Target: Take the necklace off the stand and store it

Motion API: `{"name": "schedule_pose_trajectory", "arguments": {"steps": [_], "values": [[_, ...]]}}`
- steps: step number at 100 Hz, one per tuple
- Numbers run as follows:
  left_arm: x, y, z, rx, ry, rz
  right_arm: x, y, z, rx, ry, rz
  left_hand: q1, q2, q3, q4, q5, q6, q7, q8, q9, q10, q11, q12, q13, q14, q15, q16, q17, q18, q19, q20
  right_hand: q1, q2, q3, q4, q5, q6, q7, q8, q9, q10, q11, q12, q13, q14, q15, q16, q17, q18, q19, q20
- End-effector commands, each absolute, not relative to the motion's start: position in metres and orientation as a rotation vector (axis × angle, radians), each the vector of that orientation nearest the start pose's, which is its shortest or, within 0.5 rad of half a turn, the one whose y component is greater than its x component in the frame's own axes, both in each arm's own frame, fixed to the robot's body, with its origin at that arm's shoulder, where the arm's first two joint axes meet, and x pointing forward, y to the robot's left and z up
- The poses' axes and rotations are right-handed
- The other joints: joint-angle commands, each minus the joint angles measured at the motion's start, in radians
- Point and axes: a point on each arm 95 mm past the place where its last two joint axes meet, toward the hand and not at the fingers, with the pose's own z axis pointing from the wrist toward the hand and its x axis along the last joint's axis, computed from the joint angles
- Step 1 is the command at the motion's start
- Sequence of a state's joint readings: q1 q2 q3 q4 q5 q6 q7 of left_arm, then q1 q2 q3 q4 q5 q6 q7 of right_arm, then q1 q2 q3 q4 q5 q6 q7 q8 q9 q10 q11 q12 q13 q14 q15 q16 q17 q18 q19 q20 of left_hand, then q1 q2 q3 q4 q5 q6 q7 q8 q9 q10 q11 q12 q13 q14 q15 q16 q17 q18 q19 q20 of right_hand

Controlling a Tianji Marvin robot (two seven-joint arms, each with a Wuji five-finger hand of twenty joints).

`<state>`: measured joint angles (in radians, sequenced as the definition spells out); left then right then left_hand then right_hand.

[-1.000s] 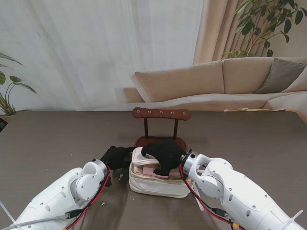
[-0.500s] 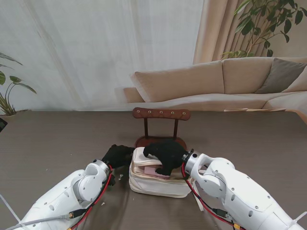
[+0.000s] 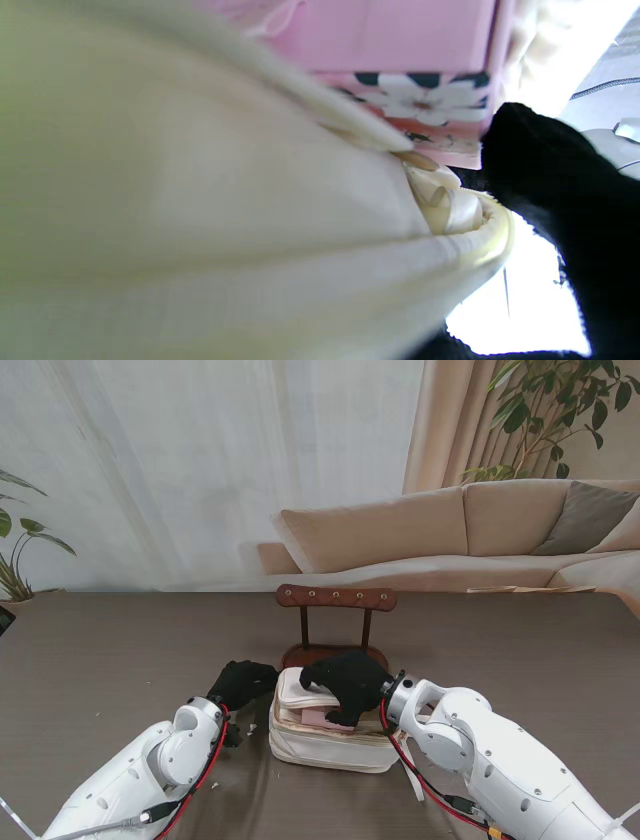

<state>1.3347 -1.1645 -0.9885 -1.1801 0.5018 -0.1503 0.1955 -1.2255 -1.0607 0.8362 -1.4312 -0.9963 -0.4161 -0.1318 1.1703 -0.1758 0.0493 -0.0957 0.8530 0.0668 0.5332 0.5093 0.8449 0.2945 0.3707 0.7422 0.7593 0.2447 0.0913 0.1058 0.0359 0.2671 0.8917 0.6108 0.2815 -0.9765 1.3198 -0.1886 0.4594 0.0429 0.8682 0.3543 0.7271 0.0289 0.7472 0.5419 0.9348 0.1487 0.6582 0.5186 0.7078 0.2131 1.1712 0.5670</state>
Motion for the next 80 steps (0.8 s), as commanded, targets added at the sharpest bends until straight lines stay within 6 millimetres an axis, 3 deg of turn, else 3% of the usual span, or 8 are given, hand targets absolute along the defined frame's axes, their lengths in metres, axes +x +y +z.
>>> {"name": "schedule_pose_trajectory", "arguments": {"steps": [1,29,38,40,44,48,65,80], "values": [[0.438,-0.018,-0.393,-1.630,1.326,-1.755,0.414,0.096,-0.324,0.660,1.978,1.824,0.079,0.049,-0.021,0.025,0.008,0.002,0.036,0.013,-0.012,0.022,0.012,0.010,0.031,0.005,0.002,0.010,-0.008,0.017,0.029,0.019,0.052,-0.008,0.097,0.010,0.007,-0.015,0.015,-0.015,0.012,-0.026,0.000,-0.013,0.106,-0.087,0.007,-0.025,-0.135,-0.028,0.042,-0.025],[0.435,-0.009,-0.384,-1.594,1.320,-1.744,0.414,0.097,-0.323,0.666,1.983,1.824,0.093,0.056,-0.038,0.027,-0.015,0.005,0.049,0.017,-0.031,0.022,-0.007,-0.011,0.006,0.005,-0.006,0.008,-0.014,0.016,0.023,0.016,0.049,0.004,0.094,0.011,0.006,-0.016,0.014,-0.015,0.015,-0.028,0.000,-0.012,0.110,-0.092,0.005,-0.025,-0.132,-0.033,0.045,-0.028],[0.435,-0.010,-0.385,-1.606,1.306,-1.747,0.414,0.097,-0.323,0.669,1.985,1.824,0.055,-0.033,-0.034,0.060,-0.051,-0.006,-0.037,-0.079,-0.040,0.027,-0.040,-0.060,-0.014,0.008,-0.010,0.006,-0.016,0.020,0.007,0.010,0.049,0.005,0.093,0.011,0.006,-0.015,0.015,-0.014,0.017,-0.029,0.000,-0.012,0.112,-0.091,0.006,-0.024,-0.132,-0.032,0.045,-0.029],[0.435,-0.010,-0.386,-1.610,1.309,-1.745,0.414,0.097,-0.323,0.670,1.985,1.824,-0.087,-0.099,0.207,0.013,-0.053,-0.008,-0.118,-0.076,-0.042,0.027,-0.042,-0.071,-0.017,0.008,-0.010,0.005,-0.017,0.021,0.000,0.011,0.049,0.005,0.094,0.012,0.006,-0.014,0.015,-0.014,0.016,-0.029,0.000,-0.012,0.113,-0.093,0.006,-0.024,-0.132,-0.033,0.046,-0.029],[0.435,-0.011,-0.388,-1.616,1.321,-1.740,0.414,0.097,-0.323,0.671,1.986,1.824,-0.254,-0.155,0.467,-0.030,-0.078,-0.012,-0.224,-0.123,-0.053,0.027,-0.051,-0.079,-0.025,0.007,-0.012,0.004,-0.019,0.021,-0.006,0.010,0.048,0.006,0.094,0.012,0.005,-0.014,0.014,-0.014,0.016,-0.028,0.000,-0.012,0.112,-0.092,0.006,-0.024,-0.131,-0.032,0.046,-0.030],[0.435,-0.012,-0.390,-1.618,1.341,-1.732,0.414,0.097,-0.323,0.672,1.986,1.824,-0.385,-0.175,0.630,0.006,-0.120,-0.011,-0.323,-0.199,-0.065,0.026,-0.059,-0.084,-0.032,0.006,-0.014,0.003,-0.020,0.020,-0.016,0.007,0.049,0.006,0.094,0.012,0.005,-0.014,0.014,-0.015,0.017,-0.028,0.000,-0.012,0.113,-0.091,0.006,-0.024,-0.131,-0.033,0.046,-0.030],[0.436,-0.018,-0.394,-1.595,1.438,-1.689,0.414,0.097,-0.323,0.676,1.988,1.821,-0.546,-0.317,0.740,-0.011,-0.350,0.027,-0.505,-0.402,-0.131,0.024,-0.085,-0.093,-0.072,0.002,-0.023,-0.001,-0.037,0.016,-0.059,0.009,0.048,0.007,0.093,0.012,0.007,-0.011,0.014,-0.014,0.018,-0.028,0.000,-0.012,0.115,-0.093,0.006,-0.024,-0.130,-0.034,0.047,-0.032],[0.439,-0.024,-0.395,-1.591,1.451,-1.669,0.414,0.097,-0.323,0.682,1.988,1.822,-0.567,-0.310,0.737,-0.014,-0.396,0.055,-0.524,-0.423,-0.147,0.031,-0.085,-0.090,-0.081,0.007,-0.025,-0.002,-0.042,0.015,-0.072,0.012,0.048,0.010,0.093,0.012,0.007,-0.013,0.014,-0.015,0.019,-0.027,0.000,-0.012,0.116,-0.091,0.007,-0.023,-0.130,-0.034,0.048,-0.033]]}}
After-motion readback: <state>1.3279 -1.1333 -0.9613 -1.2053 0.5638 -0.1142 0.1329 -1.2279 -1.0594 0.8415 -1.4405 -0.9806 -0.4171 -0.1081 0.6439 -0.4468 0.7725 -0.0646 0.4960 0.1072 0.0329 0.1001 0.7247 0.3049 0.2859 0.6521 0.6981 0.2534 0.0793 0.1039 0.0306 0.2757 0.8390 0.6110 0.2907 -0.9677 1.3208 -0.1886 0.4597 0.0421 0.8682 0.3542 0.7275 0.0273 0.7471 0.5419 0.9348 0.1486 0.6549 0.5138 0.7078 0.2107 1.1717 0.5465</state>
